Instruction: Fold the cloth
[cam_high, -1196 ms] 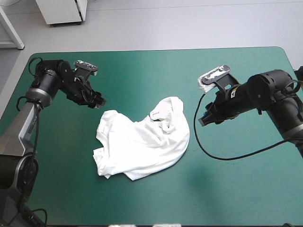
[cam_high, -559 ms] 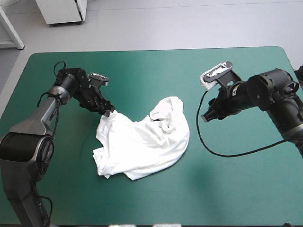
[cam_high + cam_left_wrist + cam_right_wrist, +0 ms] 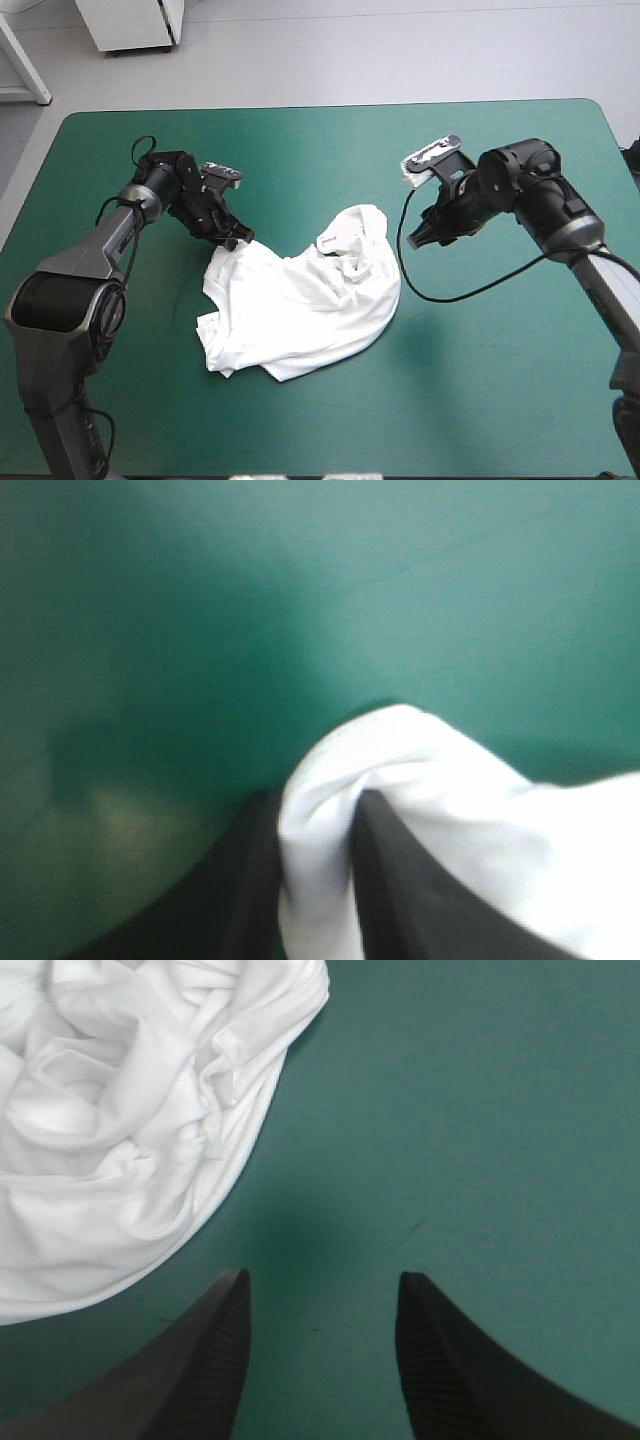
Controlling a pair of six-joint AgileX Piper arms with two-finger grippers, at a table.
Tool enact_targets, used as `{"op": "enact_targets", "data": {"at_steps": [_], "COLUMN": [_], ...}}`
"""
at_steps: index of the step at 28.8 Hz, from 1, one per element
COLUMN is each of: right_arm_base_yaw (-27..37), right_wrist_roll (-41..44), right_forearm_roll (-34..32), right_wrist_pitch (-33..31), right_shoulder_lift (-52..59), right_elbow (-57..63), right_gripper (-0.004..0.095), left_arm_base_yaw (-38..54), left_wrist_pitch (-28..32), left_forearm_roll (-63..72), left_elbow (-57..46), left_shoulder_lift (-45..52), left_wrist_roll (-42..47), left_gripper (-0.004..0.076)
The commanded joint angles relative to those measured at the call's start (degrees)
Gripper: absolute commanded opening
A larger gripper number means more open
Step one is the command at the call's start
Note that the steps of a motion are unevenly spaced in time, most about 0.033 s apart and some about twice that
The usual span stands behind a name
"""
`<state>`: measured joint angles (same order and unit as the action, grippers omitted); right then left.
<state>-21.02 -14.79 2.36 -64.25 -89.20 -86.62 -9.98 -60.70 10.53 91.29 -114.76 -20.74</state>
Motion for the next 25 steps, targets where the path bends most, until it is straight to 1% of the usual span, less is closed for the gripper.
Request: {"op": "enact_targets", "data": {"at_steps": [1,2,9,16,19,25], "right_arm_base_yaw": [0.0,0.0,0.0,0.0,0.0,0.0], "right_wrist_roll": [-0.5,-0.5,-0.7,-4.6,-4.7,-5.2], "right_forearm_roll": [-0.9,-0.9,-0.1,9.6,11.9,14.3], "right_wrist_pitch": [2.9,3.1,4.5,4.6,4.5,5.0], "right_shoulder_lift": [-1.9,-3.2,-10.9,-18.7,-21.5,-25.6], "right_elbow": [-3.8,-4.5,-9.1,-12.2,-13.8,-16.4], "right_gripper": [0.0447,0.0447,0.0447,0.0448,0.0448,0.0447], "left_arm_base_yaw": [-0.6,-0.6,-0.6,-0.6,-0.6,-0.6], "left_wrist_pitch": [-0.1,-0.2,-1.4,-1.8,-2.0,-2.0], "left_forearm_roll": [2.7,3.3,2.4,2.4,2.5,2.6], "left_elbow": [1.1,1.1,1.2,1.2,1.2,1.2], "left_shoulder_lift": [1.5,1.4,1.5,1.5,1.5,1.5], "left_wrist_roll": [0.2,0.2,0.4,0.6,0.2,0.2], "left_gripper": [0.0033,-0.001,-0.0009,-0.0009,-0.0009,-0.0009]}}
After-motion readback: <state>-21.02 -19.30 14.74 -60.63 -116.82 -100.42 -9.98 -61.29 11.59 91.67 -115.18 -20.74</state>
